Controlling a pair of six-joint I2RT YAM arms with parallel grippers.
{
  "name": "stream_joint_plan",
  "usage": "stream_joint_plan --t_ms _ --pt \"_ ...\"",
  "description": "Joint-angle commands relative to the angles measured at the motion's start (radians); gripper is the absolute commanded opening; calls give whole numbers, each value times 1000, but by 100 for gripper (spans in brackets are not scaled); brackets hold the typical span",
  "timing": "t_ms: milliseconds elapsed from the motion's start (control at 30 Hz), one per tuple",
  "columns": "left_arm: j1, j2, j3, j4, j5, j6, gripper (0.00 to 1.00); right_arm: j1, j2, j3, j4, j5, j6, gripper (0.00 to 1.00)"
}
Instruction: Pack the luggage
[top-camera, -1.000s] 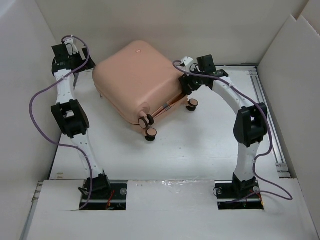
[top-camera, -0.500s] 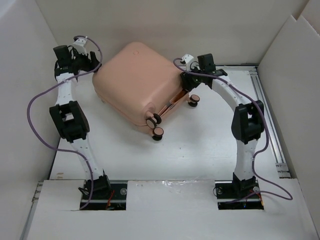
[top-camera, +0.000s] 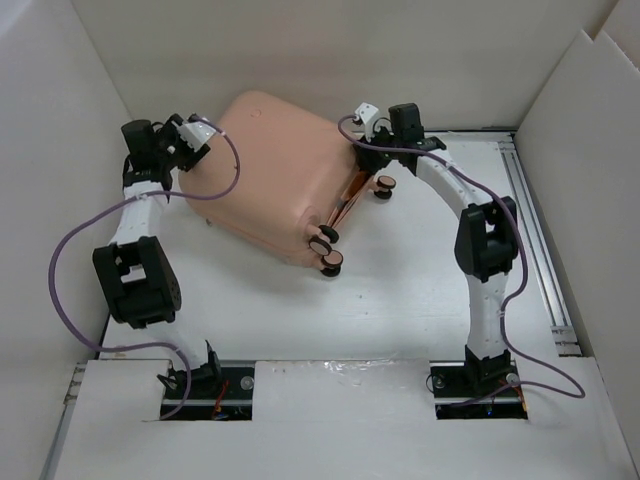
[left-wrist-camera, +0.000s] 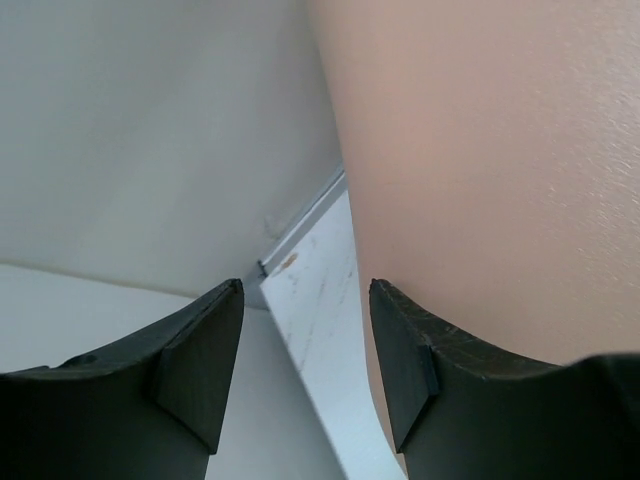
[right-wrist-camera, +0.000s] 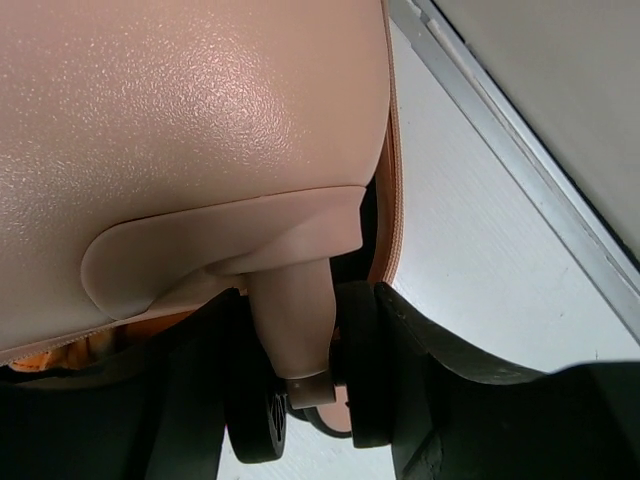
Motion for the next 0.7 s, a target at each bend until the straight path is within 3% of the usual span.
stream_joint_plan --t_ms 0,33,167,300,433,467,500,533,567,667 --pt "-138 86 -321 -819 232 16 54 161 26 48 231 -200 145 29" --pt "-138 64 -375 -819 222 30 54 161 26 58 231 -200 145 33" --pt "-114 -39 -421 -825 184 52 54 152 16 58 254 -177 168 65" --pt "-95 -128 -374 -894 163 75 57 129 -27 71 254 -83 224 80" --pt "-121 -295 -251 -945 23 148 74 56 -145 -39 279 -22 316 83" --pt "-138 -295 -205 -979 2 180 74 40 -174 -62 288 -22 329 84" --pt "-157 -295 -109 -1013 -17 217 89 19 -204 -87 288 -22 338 86" --pt "-178 -295 -61 -1045 -31 254 96 19 -234 -112 288 -22 338 87" --pt "-230 -295 -20 -1090 -57 318 100 10 -303 -165 288 -11 338 97" --pt "-348 -304 89 -1102 -130 381 100 10 -442 -283 288 4 315 98"
